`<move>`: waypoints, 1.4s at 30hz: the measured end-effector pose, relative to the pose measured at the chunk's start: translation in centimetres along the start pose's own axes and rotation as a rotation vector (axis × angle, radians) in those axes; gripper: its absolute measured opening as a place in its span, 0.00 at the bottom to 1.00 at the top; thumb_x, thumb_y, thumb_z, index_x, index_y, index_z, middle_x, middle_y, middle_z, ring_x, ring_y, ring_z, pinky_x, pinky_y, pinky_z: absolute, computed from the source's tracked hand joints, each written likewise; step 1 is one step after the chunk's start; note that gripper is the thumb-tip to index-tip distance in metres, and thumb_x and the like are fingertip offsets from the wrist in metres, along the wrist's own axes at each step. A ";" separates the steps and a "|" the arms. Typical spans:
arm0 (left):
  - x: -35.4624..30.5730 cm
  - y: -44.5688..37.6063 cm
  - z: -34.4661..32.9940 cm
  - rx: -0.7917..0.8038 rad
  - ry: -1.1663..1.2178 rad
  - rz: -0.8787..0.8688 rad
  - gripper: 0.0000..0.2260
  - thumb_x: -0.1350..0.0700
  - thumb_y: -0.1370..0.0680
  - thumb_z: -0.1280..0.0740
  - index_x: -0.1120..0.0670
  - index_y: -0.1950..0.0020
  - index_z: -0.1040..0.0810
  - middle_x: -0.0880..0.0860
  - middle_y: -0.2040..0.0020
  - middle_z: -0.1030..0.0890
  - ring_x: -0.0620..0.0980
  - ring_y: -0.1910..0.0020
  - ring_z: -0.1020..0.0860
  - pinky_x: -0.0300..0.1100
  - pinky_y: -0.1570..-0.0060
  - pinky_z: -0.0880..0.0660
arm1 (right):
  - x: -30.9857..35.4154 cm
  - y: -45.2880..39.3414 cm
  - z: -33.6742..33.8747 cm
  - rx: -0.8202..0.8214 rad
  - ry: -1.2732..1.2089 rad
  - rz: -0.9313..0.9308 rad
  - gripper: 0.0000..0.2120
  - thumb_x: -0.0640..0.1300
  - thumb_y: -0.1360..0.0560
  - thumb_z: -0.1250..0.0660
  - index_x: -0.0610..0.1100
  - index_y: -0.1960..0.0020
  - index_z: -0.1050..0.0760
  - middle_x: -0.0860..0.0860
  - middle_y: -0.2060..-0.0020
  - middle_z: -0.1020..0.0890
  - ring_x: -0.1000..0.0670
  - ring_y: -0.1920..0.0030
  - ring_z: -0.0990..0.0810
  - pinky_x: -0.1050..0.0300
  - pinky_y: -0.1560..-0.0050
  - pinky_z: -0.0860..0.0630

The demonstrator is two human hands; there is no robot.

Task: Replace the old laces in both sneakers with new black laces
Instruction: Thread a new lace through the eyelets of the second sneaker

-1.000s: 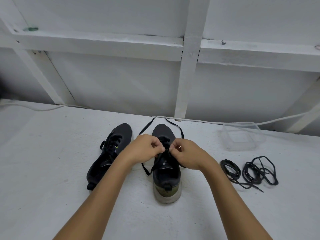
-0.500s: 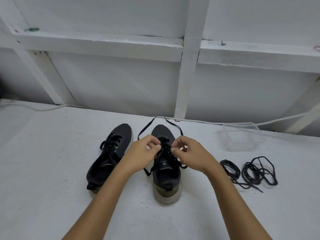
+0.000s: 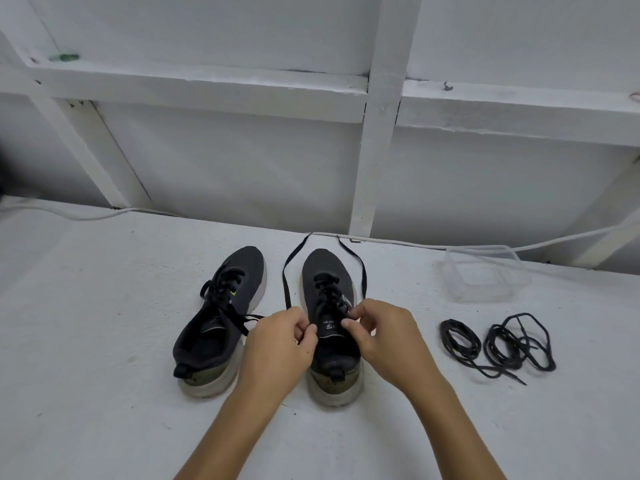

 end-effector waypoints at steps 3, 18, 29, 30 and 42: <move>-0.6 0.5 0.0 -0.044 0.056 -0.099 0.06 0.52 0.23 0.30 0.50 0.58 0.22 0.43 0.63 0.22 0.42 0.62 0.24 0.30 0.65 0.33 | 0.2 1.2 -0.7 -0.110 -0.038 0.053 0.04 0.48 0.22 0.29 0.53 0.56 0.21 0.58 0.61 0.20 0.57 0.58 0.20 0.58 0.57 0.22; -0.3 -0.4 1.1 0.443 0.489 0.094 0.08 0.51 0.20 0.34 0.49 0.58 0.24 0.45 0.63 0.23 0.44 0.62 0.27 0.42 0.56 0.30 | 0.6 2.1 0.2 0.115 -0.377 -0.087 0.06 0.46 0.20 0.32 0.50 0.56 0.21 0.53 0.62 0.16 0.53 0.61 0.20 0.64 0.59 0.26; 2.6 -3.3 3.6 0.239 0.044 -0.099 0.05 0.58 0.22 0.30 0.48 0.53 0.23 0.47 0.54 0.21 0.43 0.57 0.24 0.37 0.57 0.28 | -2.1 1.2 0.8 -0.143 0.115 -0.190 0.03 0.49 0.20 0.33 0.54 0.52 0.20 0.54 0.68 0.22 0.54 0.63 0.23 0.61 0.66 0.33; 2.8 -3.6 3.5 0.144 -0.027 -0.138 0.06 0.60 0.23 0.31 0.49 0.50 0.22 0.45 0.49 0.23 0.44 0.53 0.25 0.36 0.56 0.29 | -2.1 1.0 0.6 -0.103 0.055 -0.231 0.04 0.49 0.20 0.34 0.54 0.53 0.21 0.53 0.70 0.20 0.55 0.65 0.22 0.60 0.66 0.31; 1.5 -3.0 0.1 0.050 0.246 0.351 0.19 0.42 0.21 0.33 0.56 0.62 0.27 0.51 0.67 0.18 0.51 0.65 0.21 0.44 0.63 0.25 | 0.3 -2.7 0.8 -0.103 -1.033 -0.475 0.10 0.35 0.22 0.30 0.43 0.43 0.25 0.43 0.56 0.14 0.47 0.55 0.12 0.51 0.51 0.17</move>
Point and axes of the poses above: each hand's wrist, its own y-axis away from the middle knuckle, its own z-axis out of the back of the hand, x = y × z, the point moved 3 cm from there along -y, towards the middle knuckle
